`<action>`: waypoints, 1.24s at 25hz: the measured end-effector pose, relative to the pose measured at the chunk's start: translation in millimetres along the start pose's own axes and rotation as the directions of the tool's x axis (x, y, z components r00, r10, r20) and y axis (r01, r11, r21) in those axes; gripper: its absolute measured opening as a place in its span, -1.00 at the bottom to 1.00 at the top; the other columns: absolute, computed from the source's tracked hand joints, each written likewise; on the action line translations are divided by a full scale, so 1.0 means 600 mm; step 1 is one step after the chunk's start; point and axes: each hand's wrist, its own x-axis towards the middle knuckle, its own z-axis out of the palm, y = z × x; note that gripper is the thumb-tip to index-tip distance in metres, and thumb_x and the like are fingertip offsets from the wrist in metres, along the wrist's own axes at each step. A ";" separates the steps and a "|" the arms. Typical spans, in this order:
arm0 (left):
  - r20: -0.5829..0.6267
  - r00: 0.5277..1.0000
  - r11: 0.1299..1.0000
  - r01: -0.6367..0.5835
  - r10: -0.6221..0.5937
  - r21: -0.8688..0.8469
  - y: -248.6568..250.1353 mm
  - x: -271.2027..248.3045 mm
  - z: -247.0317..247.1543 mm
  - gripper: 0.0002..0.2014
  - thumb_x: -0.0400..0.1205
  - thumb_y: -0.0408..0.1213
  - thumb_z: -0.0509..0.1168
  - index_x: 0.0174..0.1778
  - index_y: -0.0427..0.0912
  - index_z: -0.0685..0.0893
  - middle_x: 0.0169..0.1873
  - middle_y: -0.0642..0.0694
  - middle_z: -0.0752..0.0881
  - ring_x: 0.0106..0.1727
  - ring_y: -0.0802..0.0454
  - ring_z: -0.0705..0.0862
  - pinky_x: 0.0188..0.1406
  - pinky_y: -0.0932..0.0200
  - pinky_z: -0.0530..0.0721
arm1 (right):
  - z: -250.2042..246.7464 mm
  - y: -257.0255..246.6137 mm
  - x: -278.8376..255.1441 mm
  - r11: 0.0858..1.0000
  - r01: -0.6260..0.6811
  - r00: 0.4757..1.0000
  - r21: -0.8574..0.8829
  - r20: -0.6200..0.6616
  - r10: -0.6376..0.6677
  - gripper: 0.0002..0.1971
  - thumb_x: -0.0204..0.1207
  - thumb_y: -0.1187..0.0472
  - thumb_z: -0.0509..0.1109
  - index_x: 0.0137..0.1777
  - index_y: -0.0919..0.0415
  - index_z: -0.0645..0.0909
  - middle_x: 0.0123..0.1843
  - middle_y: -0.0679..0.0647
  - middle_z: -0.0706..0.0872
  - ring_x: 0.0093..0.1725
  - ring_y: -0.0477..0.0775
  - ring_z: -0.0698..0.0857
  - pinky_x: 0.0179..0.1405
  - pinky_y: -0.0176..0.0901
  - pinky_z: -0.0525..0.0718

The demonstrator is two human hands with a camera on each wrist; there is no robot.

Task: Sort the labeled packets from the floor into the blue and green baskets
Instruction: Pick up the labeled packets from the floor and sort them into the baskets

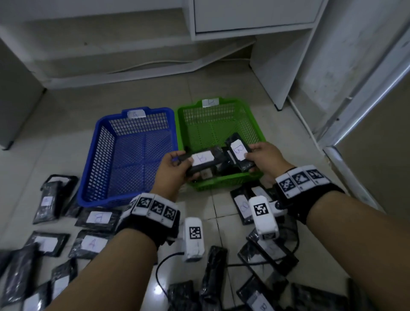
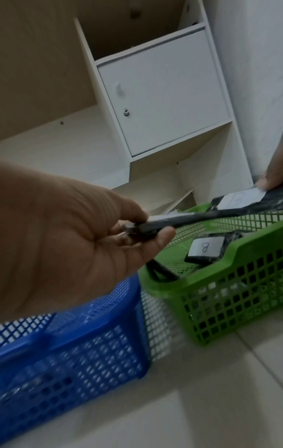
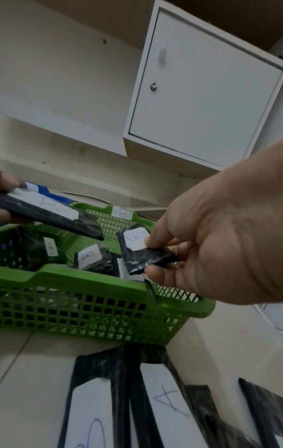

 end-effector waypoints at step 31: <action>-0.004 0.994 0.619 0.072 -0.110 0.782 -0.209 -0.057 0.181 -0.25 0.39 -0.14 0.56 0.38 -0.28 0.33 0.26 -0.27 0.55 0.28 -0.24 0.58 0.19 0.03 0.60 | -0.071 0.201 -0.038 0.706 0.191 0.981 -0.682 0.161 -0.110 -0.50 0.36 0.10 0.50 0.26 0.27 0.49 0.14 0.22 0.67 0.16 0.30 0.60 0.12 -0.05 0.53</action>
